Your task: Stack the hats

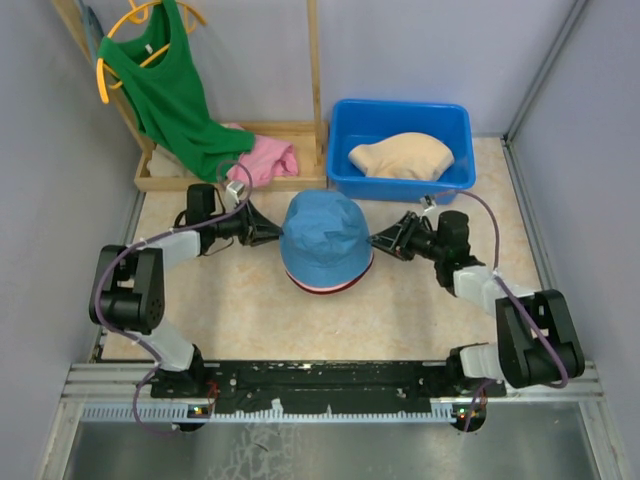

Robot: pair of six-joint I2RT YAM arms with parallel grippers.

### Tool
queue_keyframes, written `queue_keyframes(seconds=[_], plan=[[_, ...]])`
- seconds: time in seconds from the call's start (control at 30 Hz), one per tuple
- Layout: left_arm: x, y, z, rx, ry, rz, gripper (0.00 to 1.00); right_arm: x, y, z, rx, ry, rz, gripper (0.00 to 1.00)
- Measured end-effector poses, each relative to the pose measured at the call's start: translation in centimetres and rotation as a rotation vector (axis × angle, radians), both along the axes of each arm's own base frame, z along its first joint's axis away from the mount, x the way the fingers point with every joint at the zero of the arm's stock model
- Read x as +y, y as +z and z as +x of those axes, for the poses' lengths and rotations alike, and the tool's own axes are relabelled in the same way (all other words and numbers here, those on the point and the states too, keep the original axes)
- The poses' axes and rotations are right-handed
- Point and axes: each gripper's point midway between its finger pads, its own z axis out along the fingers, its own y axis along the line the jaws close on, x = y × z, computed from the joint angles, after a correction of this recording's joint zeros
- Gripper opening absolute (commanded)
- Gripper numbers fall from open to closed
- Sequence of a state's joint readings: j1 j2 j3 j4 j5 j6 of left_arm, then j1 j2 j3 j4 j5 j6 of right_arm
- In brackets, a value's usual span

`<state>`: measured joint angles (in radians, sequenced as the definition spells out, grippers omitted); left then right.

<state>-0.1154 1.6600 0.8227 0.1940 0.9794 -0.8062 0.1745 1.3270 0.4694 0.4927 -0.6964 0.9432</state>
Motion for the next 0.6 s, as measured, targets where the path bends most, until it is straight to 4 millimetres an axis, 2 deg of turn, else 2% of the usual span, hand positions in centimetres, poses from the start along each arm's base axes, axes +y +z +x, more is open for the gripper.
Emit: queue_keyframes(seconds=[0.1,0.3,0.47,0.53,0.6], plan=[[0.1,1.1,0.7,-0.019,0.016,0.011,0.36,-0.3,0.7,0.4,-0.015,-0.006,-0.029,0.36],[0.5,3.2,2.1,-0.066,0.051,0.025,0.39,-1.5,2.8,2.0,-0.051,-0.029,-0.115,0.47],[1.2,2.9,2.4,-0.036,0.087,0.048,0.42,-3.5,6.8,4.9,-0.125,-0.080,-0.194,0.62],[1.3,2.5,2.5,-0.023,0.098,0.059,0.44,-4.3,8.7,6.4,-0.162,-0.104,-0.228,0.72],[1.5,2.2,2.5,-0.010,0.110,0.074,0.44,-5.1,10.6,8.4,-0.198,-0.131,-0.276,0.93]])
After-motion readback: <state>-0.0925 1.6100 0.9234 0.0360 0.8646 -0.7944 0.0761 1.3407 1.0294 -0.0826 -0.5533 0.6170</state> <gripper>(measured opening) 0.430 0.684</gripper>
